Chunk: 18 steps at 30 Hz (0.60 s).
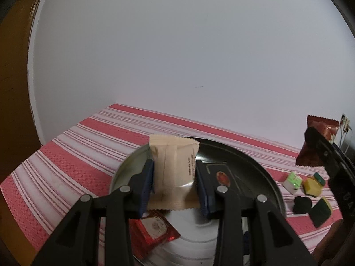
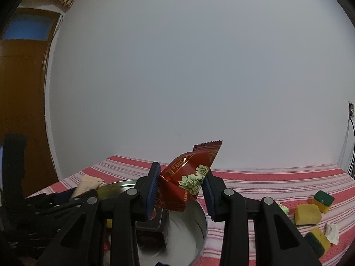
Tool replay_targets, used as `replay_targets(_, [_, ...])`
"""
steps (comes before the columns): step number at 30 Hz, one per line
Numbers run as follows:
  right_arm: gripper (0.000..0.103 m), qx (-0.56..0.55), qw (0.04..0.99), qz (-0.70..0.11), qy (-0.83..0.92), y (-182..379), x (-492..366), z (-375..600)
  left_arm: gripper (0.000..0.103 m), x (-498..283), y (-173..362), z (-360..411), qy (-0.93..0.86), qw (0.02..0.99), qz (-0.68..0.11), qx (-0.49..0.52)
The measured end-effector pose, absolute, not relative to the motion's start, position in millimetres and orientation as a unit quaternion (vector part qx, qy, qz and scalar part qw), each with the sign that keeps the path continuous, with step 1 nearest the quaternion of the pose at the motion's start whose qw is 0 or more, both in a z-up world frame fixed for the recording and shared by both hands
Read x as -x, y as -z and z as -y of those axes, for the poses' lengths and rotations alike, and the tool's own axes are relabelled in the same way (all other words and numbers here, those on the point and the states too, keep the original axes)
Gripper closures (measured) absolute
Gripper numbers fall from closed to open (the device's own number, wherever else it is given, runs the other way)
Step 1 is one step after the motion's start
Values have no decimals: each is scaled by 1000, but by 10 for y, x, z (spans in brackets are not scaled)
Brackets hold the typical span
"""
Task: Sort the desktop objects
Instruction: 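Lift the beige and red-gold packets and carry both over the silver tin, then open both grippers to drop the packets into the tin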
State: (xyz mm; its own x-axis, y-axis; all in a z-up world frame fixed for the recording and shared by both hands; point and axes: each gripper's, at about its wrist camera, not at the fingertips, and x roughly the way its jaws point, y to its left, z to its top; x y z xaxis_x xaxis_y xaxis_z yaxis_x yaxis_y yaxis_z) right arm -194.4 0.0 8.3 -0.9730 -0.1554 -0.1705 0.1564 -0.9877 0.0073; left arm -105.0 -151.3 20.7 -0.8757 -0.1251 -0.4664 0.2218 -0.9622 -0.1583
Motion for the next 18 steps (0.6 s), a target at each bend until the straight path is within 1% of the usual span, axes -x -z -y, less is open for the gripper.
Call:
replay_targets(10, [64,-93,52,-72,992,89,2370,146,67,1228,-166,1369,959,134,-61,-241])
replay_targets(14, [64,-104,55,-59,991,221,2477,122,67,1322,-141,1305,956,143,-50,-251])
replay_targets(18, [64,-110,59,-64,990,311,2570,130,67,1359,-175,1256,955,152,-40,-251])
